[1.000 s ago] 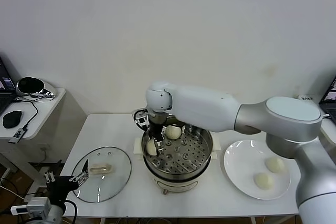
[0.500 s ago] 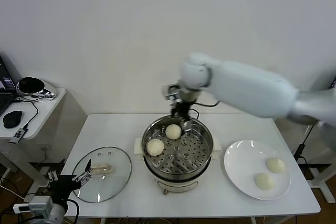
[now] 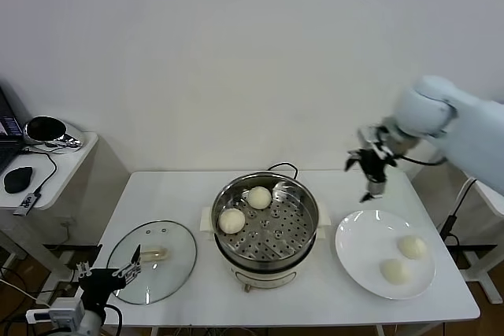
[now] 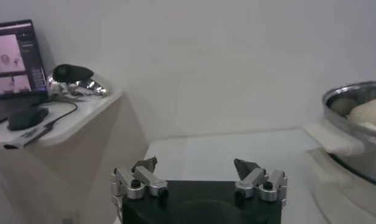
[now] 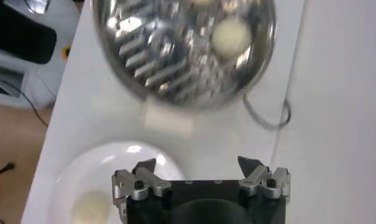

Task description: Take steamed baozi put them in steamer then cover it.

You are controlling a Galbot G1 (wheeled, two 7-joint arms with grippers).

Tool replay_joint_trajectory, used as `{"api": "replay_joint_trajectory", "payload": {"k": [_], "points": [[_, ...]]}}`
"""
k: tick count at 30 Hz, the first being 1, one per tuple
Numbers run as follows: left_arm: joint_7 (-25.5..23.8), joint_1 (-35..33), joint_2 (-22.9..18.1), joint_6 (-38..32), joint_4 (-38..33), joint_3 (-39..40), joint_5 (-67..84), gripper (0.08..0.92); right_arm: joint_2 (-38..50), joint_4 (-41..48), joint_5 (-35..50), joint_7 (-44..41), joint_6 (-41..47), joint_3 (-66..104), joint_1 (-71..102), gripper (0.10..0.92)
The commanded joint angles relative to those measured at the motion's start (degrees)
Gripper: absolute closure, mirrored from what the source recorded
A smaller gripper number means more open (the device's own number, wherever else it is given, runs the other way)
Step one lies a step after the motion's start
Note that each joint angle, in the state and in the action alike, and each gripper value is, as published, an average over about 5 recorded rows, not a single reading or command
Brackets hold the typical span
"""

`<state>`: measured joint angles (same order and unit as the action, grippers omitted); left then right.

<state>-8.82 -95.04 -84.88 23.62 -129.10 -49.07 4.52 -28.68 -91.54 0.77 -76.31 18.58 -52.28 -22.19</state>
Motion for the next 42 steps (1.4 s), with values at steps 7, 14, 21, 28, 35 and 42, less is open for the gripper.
{"api": "replay_joint_trajectory", "payload": {"k": [7, 14, 21, 28, 35, 42], "points": [[0.04, -1.13, 0.06, -0.13, 0.33, -0.42, -1.07, 0.177, 8.02, -0.49, -11.74, -0.31, -3.69, 22.28, 30.85, 0.203], [0.07, -1.21, -0.30, -0.12, 0.43, -0.28, -1.82, 0.177, 5.79, 1.16, -16.05, 1.64, -4.33, 26.22, 37.86, 0.203], [0.26, -1.39, -0.83, -0.15, 1.01, 0.00, -2.27, 0.177, 5.35, 1.60, -16.80, 1.34, -4.42, 26.62, 41.03, 0.203], [0.12, -0.89, -0.45, -0.04, 1.58, -0.28, -2.28, 0.177, 4.48, 4.25, -17.19, 1.44, -4.85, 26.02, 41.52, 0.203], [0.06, -0.88, -0.19, -0.06, 2.16, -0.42, -2.26, 0.177, 3.54, 4.84, -18.16, 2.16, -5.00, 26.66, 43.77, 0.203], [0.09, -0.95, -0.36, -0.08, 2.33, -0.27, -2.37, 0.177, 2.41, 6.11, -19.37, 3.22, -5.20, 26.92, 45.58, 0.203]]}}
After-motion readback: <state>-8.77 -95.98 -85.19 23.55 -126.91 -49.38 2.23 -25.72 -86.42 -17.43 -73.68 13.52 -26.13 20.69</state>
